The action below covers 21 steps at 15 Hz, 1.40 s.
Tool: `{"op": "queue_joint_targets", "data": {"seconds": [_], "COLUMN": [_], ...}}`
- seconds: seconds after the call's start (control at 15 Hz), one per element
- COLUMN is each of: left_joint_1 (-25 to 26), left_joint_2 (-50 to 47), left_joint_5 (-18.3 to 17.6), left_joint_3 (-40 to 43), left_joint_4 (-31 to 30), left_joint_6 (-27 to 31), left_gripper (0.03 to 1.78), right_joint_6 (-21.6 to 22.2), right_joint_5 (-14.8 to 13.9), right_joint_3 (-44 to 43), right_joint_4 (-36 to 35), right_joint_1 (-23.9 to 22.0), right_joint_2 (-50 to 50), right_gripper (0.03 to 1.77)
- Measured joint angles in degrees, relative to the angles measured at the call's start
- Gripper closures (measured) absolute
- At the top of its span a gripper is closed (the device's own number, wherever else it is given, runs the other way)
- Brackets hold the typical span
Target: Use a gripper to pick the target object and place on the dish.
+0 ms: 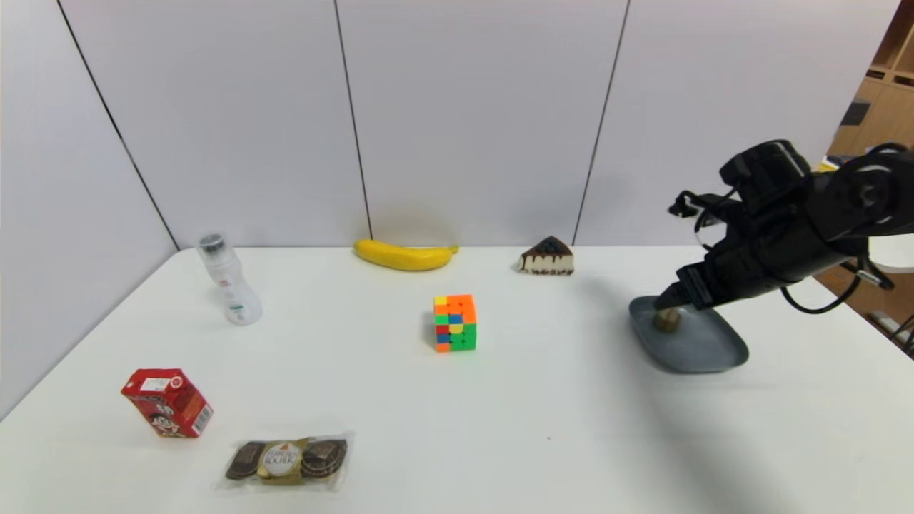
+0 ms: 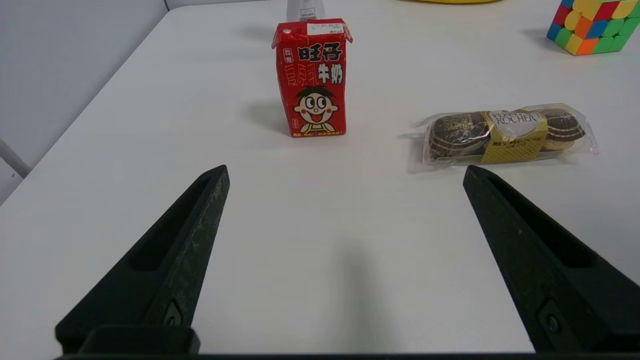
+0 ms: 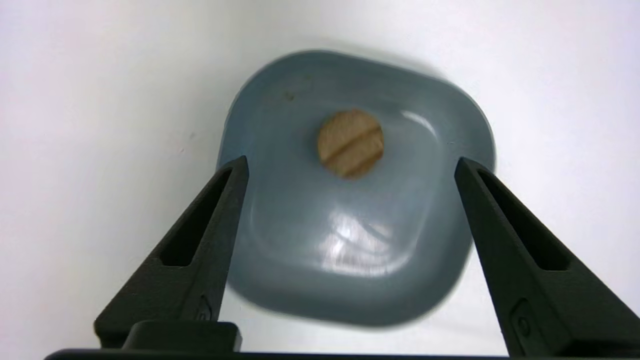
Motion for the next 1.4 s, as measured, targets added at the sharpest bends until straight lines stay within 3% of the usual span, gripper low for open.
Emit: {"op": "queue_joint_targets", "data": {"seconds": [0.4,0.93,1.4], "left_joint_1": [0.00,0.00,0.00], "left_joint_2": [0.00,0.00,0.00], "left_joint_5": [0.00,0.02,0.02], "left_joint_3": [0.00,0.00,0.00], "left_joint_4": [0.00,0.00,0.00], "left_joint_6": [0.00,0.00,-0.01], "left_gripper": [0.12,0.12,0.12], "right_joint_6": [0.29,0.33,0.66], "right_joint_5": [0.10,0.30,0.21], "right_joint_3": [16.79,51.98,68.27], "right_joint_4": [-1.26,-17.08,-27.55], "right_joint_1": [-0.71,-5.13,-7.77], "right_joint_2": [-25.60,-66.90,-86.74], "right_gripper": [0.21,0.13,0.11]}}
